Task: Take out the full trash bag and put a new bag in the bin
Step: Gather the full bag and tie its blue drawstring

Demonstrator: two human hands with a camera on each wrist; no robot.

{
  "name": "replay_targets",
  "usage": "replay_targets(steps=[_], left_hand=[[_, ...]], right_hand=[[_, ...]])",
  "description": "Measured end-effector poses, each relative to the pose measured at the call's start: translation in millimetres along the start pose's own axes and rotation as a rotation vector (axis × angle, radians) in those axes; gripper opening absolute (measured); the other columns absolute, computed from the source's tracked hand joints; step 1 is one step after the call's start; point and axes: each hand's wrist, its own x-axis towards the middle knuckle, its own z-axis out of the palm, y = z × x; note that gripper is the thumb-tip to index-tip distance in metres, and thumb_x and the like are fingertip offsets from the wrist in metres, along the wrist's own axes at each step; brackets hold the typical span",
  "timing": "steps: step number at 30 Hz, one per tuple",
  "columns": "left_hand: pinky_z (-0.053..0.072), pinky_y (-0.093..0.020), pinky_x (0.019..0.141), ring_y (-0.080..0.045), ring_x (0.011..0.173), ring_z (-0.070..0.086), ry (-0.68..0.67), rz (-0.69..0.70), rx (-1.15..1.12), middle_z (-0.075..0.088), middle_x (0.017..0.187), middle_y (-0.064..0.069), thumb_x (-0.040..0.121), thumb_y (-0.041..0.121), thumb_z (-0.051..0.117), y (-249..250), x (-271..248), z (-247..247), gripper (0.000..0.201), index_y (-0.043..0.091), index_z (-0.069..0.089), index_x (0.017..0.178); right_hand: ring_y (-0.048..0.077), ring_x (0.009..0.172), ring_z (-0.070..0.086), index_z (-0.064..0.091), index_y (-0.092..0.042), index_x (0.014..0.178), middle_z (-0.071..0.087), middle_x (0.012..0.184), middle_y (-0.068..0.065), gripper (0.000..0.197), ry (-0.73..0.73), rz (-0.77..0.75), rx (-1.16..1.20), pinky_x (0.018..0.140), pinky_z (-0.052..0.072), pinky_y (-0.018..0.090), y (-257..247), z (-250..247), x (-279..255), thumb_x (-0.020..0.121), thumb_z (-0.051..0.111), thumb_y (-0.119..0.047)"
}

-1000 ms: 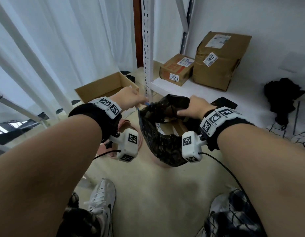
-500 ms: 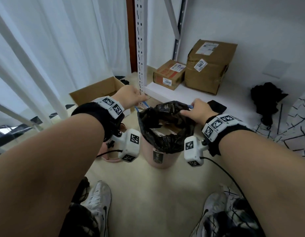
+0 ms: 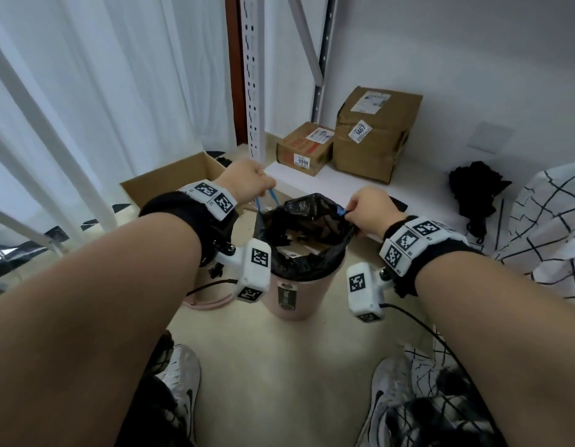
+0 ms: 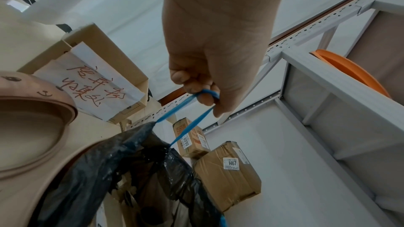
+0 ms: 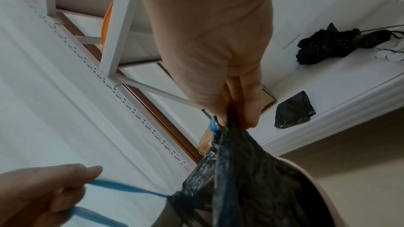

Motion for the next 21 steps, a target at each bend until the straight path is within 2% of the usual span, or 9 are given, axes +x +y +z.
replay_targets(steps=[2,4,7,9,11,13,16,19,21], left_hand=[[0.033,-0.024,0.051,-0.014,0.053,0.041,0.027,-0.022,0.010,0.046,0.060,-0.003,0.089,0.018,0.058,-2,-6,-5,0.035,0.010,0.045,0.057],[0.034,-0.025,0.051,-0.015,0.050,0.038,0.075,-0.048,-0.015,0.045,0.060,-0.004,0.087,0.016,0.058,-6,-9,-9,0.035,0.011,0.043,0.056],[0.037,-0.029,0.061,-0.021,0.063,0.046,0.155,-0.053,-0.046,0.052,0.072,-0.013,0.087,0.018,0.056,-14,-10,-15,0.025,0.006,0.052,0.066],[0.038,-0.029,0.060,-0.022,0.072,0.050,0.191,-0.029,-0.075,0.062,0.079,-0.012,0.089,0.022,0.054,-19,-9,-17,0.023,0.005,0.058,0.073],[0.041,-0.028,0.061,-0.022,0.072,0.054,0.192,-0.008,-0.101,0.069,0.081,-0.006,0.094,0.025,0.050,-22,-7,-16,0.029,0.006,0.053,0.072],[0.046,-0.025,0.065,-0.015,0.061,0.059,0.163,-0.003,-0.153,0.069,0.075,-0.006,0.097,0.029,0.046,-21,-6,-12,0.033,0.008,0.049,0.072],[0.047,-0.019,0.058,-0.004,0.049,0.060,0.142,-0.011,-0.227,0.069,0.071,-0.008,0.099,0.029,0.043,-17,-6,-5,0.032,0.007,0.050,0.077],[0.047,-0.019,0.058,-0.012,0.057,0.062,0.156,-0.013,-0.281,0.067,0.068,-0.005,0.099,0.024,0.045,-12,-6,-2,0.031,0.012,0.045,0.069],[0.050,-0.021,0.060,-0.014,0.057,0.059,0.164,-0.016,-0.353,0.065,0.067,-0.005,0.098,0.017,0.046,-10,-5,-1,0.027,0.014,0.042,0.072]], right_hand=[[0.040,0.096,0.065,0.066,0.008,0.101,0.068,0.102,0.026,0.023,-0.006,-0.001,-0.029,0.089,0.052,0.047,0,2,1,0.090,0.050,-0.004],[0.040,0.096,0.064,0.065,0.008,0.103,0.067,0.102,0.026,0.025,-0.036,0.015,-0.013,0.087,0.053,0.047,-1,3,3,0.089,0.049,-0.003],[0.038,0.095,0.065,0.068,0.005,0.104,0.067,0.099,0.022,0.024,-0.057,0.026,0.000,0.085,0.055,0.042,-4,1,3,0.089,0.054,-0.007],[0.037,0.098,0.064,0.069,0.004,0.103,0.068,0.102,0.021,0.025,-0.056,0.002,-0.005,0.086,0.053,0.040,-4,0,5,0.089,0.060,-0.015],[0.036,0.099,0.063,0.070,0.005,0.101,0.069,0.104,0.021,0.028,-0.057,-0.017,0.006,0.088,0.052,0.040,-3,0,5,0.090,0.060,-0.019],[0.036,0.100,0.062,0.071,0.005,0.099,0.068,0.105,0.022,0.025,-0.045,-0.023,0.022,0.087,0.050,0.037,-3,1,7,0.089,0.060,-0.016],[0.034,0.107,0.060,0.070,0.000,0.104,0.066,0.113,0.019,0.022,-0.018,-0.012,0.059,0.087,0.047,0.032,-3,2,8,0.089,0.055,-0.005],[0.032,0.103,0.059,0.067,-0.002,0.112,0.064,0.111,0.018,0.027,-0.044,-0.027,0.076,0.087,0.046,0.032,-6,4,7,0.090,0.052,-0.002],[0.031,0.097,0.059,0.068,0.000,0.108,0.065,0.106,0.018,0.023,-0.057,-0.044,0.064,0.082,0.045,0.032,-9,4,8,0.090,0.058,-0.009]])
